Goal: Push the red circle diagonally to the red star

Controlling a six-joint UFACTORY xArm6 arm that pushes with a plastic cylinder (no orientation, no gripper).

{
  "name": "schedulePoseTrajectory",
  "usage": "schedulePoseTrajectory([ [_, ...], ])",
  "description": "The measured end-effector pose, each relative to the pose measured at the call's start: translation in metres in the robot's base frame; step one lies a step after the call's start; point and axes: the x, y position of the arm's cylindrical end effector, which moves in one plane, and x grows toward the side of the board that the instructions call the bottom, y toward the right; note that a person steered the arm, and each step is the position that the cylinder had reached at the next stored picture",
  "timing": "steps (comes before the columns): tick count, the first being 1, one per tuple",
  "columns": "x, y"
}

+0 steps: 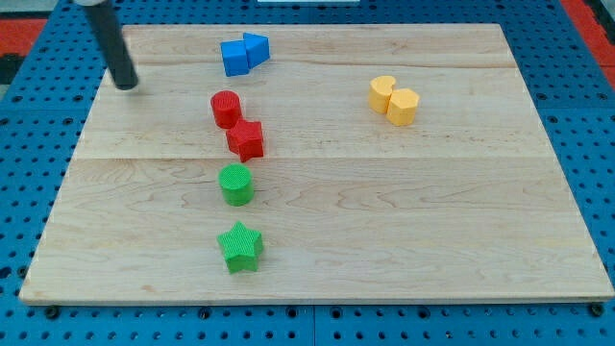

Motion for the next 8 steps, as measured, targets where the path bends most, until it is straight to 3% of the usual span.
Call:
schedulePoseTrajectory([
  [1, 0.008, -0.021],
  [2, 0.013, 0.027],
  [3, 0.052, 0.037],
  [5, 0.037, 0.081],
  [6, 0.024, 0.08],
  [7, 0.017, 0.043],
  [8, 0.026, 0.036],
])
